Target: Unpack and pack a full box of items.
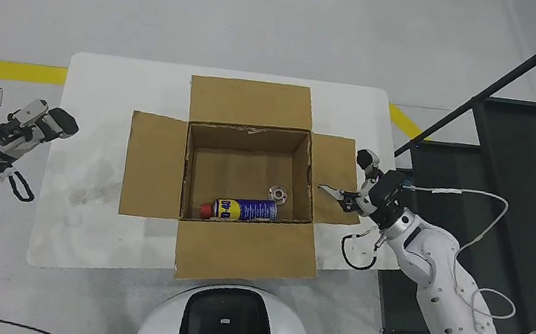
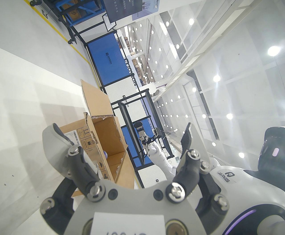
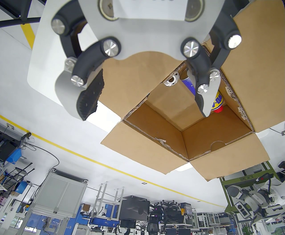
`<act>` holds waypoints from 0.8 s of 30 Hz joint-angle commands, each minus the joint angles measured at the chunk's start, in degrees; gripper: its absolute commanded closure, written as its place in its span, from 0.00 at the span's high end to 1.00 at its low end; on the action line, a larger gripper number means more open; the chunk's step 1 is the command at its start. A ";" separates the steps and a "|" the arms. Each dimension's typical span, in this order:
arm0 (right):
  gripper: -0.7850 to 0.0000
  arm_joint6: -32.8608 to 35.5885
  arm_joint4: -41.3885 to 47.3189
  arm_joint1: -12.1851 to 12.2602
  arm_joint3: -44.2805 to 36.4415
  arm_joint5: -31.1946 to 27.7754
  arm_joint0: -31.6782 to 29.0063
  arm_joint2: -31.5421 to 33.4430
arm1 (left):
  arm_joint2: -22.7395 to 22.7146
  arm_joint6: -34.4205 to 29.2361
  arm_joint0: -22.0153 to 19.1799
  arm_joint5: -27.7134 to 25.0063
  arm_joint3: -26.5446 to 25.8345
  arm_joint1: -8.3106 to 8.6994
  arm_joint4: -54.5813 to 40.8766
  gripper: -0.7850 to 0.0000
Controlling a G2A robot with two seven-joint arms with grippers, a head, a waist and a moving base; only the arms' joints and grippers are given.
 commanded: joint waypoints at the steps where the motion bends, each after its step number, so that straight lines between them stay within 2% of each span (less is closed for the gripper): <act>1: 1.00 0.02 0.00 0.00 -0.01 0.00 0.00 0.00 | 0.00 0.00 0.00 0.00 0.00 0.00 0.00 1.00; 18: 1.00 0.02 0.00 0.00 -0.01 0.00 0.00 0.00 | 0.00 0.00 0.00 0.00 0.00 0.00 0.00 1.00; 21: 1.00 4.58 -1.27 -0.07 -2.58 0.98 0.70 -1.04 | 0.00 0.00 0.00 0.00 0.00 0.00 0.00 1.00; 24: 1.00 13.08 -3.53 -0.14 -6.89 2.57 1.85 -2.67 | 0.00 0.00 0.00 0.00 0.00 0.00 0.00 1.00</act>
